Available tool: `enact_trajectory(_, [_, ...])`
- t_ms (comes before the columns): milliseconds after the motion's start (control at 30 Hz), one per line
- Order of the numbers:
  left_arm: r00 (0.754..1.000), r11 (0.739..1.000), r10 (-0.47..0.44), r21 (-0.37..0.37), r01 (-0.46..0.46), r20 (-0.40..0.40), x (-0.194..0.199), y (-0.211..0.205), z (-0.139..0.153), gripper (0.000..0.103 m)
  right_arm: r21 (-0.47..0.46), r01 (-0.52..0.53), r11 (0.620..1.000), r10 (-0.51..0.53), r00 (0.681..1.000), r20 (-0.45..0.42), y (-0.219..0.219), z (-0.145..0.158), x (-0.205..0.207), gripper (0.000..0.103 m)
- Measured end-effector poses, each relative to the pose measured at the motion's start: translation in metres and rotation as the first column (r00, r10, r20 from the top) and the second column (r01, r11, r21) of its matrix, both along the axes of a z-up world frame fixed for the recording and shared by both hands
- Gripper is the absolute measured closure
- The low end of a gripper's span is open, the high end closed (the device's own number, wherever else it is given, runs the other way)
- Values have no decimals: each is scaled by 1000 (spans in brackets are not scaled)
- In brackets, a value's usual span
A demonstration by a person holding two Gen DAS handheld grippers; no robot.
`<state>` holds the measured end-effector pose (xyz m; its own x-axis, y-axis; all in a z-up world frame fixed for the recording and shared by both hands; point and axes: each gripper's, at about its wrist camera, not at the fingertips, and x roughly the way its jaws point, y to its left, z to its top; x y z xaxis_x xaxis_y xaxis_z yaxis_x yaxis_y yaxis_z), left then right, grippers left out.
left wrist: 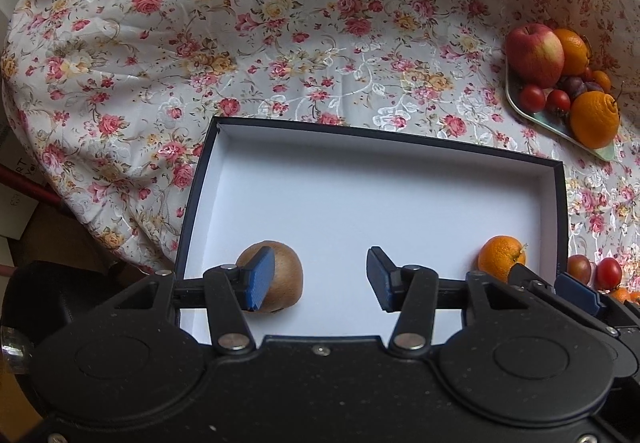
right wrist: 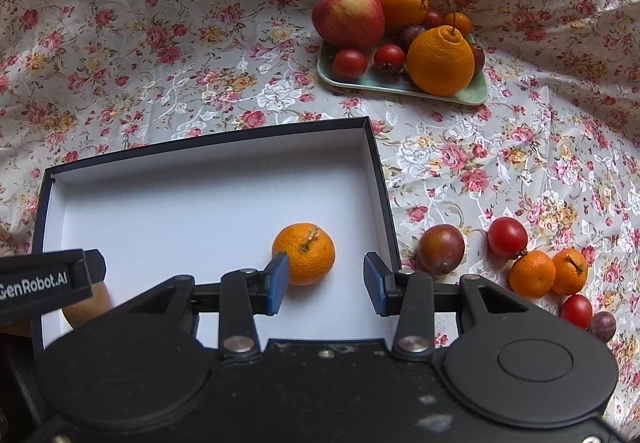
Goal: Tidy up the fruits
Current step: 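Lower both fruits into the box and open both tools, then move both tools back toward the loose fruits beside the box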
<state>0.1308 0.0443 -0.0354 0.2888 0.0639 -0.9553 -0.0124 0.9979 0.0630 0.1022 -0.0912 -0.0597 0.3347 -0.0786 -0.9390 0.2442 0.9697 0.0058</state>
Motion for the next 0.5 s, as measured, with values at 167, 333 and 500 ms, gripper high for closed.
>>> enact_trajectory(167, [1000,1000,-22,0,22,-8,-2,-13,2,46,10,57,998,-56,998,-18,-14,0,-5,59])
enact_trajectory(333, [998,998,-65,-2,65,-19,-6,-32,3,46,-5,77,997,-77,996,-52,-28,-1,-9,59])
enact_trajectory(500, [994,994,-110,-7,110,-24,-10,-54,5,46,9,116,993,-115,988,-99,-46,-1,-15,59])
